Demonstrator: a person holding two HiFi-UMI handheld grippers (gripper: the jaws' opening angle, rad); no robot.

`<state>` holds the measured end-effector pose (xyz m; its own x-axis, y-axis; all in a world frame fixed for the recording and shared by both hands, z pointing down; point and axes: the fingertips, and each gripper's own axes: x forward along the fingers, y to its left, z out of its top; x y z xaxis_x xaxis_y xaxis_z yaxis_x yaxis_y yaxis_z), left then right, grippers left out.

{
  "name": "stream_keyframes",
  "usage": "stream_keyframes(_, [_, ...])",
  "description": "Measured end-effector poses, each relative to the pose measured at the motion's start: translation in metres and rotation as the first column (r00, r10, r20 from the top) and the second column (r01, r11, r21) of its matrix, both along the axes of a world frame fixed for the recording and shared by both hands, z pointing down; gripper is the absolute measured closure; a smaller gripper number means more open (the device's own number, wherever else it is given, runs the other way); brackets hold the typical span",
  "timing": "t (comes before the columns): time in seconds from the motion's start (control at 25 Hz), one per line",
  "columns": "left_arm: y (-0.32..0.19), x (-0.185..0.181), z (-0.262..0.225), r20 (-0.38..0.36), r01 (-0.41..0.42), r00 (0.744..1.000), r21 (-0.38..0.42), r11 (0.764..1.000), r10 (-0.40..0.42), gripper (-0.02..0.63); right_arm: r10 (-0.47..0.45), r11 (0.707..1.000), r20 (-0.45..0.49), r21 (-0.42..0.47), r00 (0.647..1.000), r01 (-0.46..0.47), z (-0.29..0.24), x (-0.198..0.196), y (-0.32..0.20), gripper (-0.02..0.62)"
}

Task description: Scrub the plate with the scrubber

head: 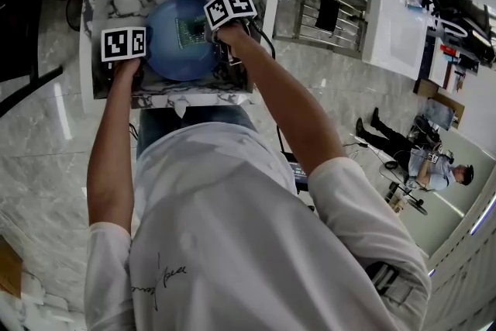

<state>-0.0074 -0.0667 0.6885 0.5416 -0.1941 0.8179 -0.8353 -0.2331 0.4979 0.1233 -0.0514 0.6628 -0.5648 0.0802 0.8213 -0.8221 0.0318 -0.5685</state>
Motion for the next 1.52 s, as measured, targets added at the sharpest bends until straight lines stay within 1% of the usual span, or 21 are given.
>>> stream_keyframes(0.2, [-0.001, -0.001, -0.001, 0.004, 0.003, 1.0, 0.002, 1.0, -0.003, 0.523, 0.012, 1.0, -0.015, 0.005, 1.0, -0.012, -0.002, 0.005, 0.0, 0.541])
stream_keyframes(0.32, [-0.001, 0.001, -0.001, 0.001, 0.002, 1.0, 0.001, 1.0, -0.002, 0.523, 0.008, 1.0, -0.039, 0.009, 0.999, -0.007, -0.002, 0.009, 0.0, 0.541])
stream_keyframes(0.56, [-0.001, 0.0, -0.001, 0.0, 0.001, 1.0, 0.001, 1.0, -0.001, 0.523, -0.046, 0.999, -0.122, 0.021, 0.991, 0.049, -0.003, 0.015, -0.002, 0.541])
stream_keyframes(0.72, [-0.001, 0.001, -0.001, -0.003, 0.003, 1.0, -0.001, 1.0, -0.003, 0.523, -0.082, 0.996, -0.182, 0.031, 0.98, 0.089, -0.005, 0.022, -0.004, 0.541])
stream_keyframes(0.84, [-0.001, 0.001, 0.0, -0.005, 0.004, 1.0, -0.002, 1.0, -0.004, 0.523, -0.093, 0.994, -0.22, 0.034, 0.971, 0.103, -0.005, 0.029, -0.005, 0.541])
stream_keyframes(1.2, [-0.002, 0.0, 0.0, -0.006, 0.006, 1.0, -0.004, 1.0, -0.006, 0.523, -0.093, 0.993, -0.339, 0.037, 0.936, 0.112, -0.007, 0.051, -0.008, 0.541])
stream_keyframes(1.36, [-0.002, 0.002, -0.003, -0.017, 0.007, 1.0, -0.003, 1.0, -0.008, 0.523, -0.095, 0.992, -0.375, 0.04, 0.922, 0.119, -0.009, 0.061, -0.006, 0.541])
stream_keyframes(1.52, [-0.001, 0.001, -0.001, -0.004, 0.004, 1.0, -0.004, 1.0, -0.004, 0.523, -0.09, 0.992, -0.412, 0.04, 0.907, 0.117, -0.012, 0.066, -0.004, 0.541])
